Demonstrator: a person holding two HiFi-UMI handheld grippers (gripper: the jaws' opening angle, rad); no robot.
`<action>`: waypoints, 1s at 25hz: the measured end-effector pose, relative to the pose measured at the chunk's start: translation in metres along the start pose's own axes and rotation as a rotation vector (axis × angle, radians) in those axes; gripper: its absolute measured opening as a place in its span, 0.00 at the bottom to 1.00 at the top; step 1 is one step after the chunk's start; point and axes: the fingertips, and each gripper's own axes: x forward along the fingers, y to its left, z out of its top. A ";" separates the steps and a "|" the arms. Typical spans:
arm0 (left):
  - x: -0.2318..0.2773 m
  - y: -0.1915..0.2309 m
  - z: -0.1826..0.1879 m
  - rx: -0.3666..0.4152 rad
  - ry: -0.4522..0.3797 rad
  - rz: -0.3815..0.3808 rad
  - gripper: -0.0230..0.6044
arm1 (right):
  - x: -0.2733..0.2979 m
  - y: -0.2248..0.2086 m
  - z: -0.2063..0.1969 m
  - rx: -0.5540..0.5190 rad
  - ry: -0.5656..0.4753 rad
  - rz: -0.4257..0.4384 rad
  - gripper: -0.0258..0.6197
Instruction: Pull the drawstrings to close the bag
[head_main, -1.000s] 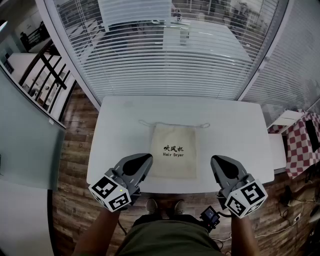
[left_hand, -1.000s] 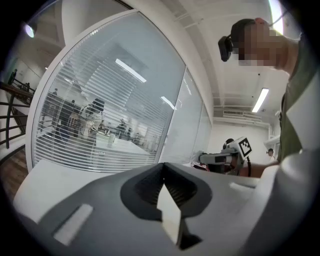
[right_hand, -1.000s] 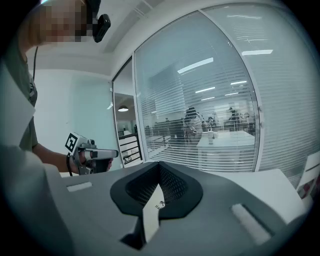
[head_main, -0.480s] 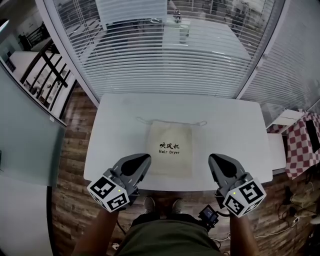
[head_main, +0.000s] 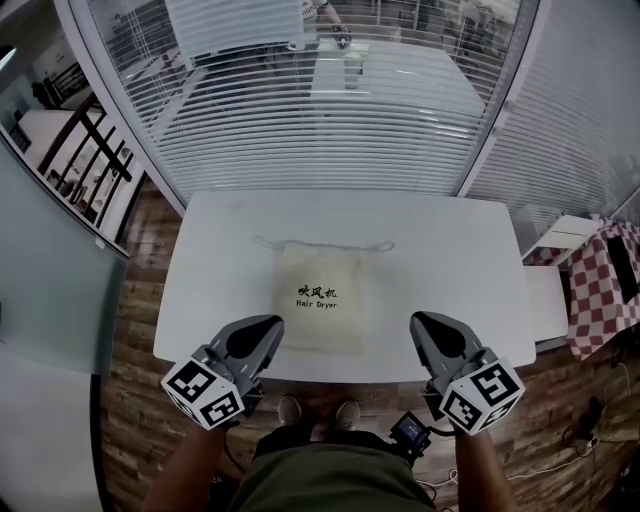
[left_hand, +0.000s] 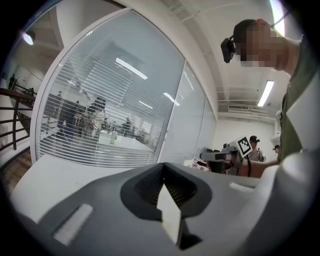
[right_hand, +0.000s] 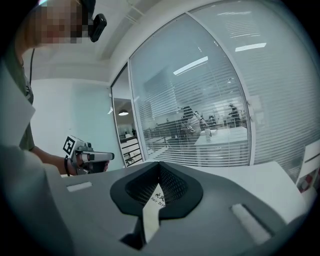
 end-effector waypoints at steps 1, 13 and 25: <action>0.001 -0.003 -0.002 0.001 0.003 0.004 0.04 | -0.002 -0.002 -0.002 0.003 0.000 0.005 0.06; 0.000 0.002 -0.020 -0.009 0.044 0.055 0.04 | 0.012 -0.014 -0.021 0.026 0.039 0.056 0.06; 0.023 0.115 -0.015 -0.043 0.078 0.049 0.04 | 0.096 -0.032 -0.022 0.012 0.122 -0.020 0.05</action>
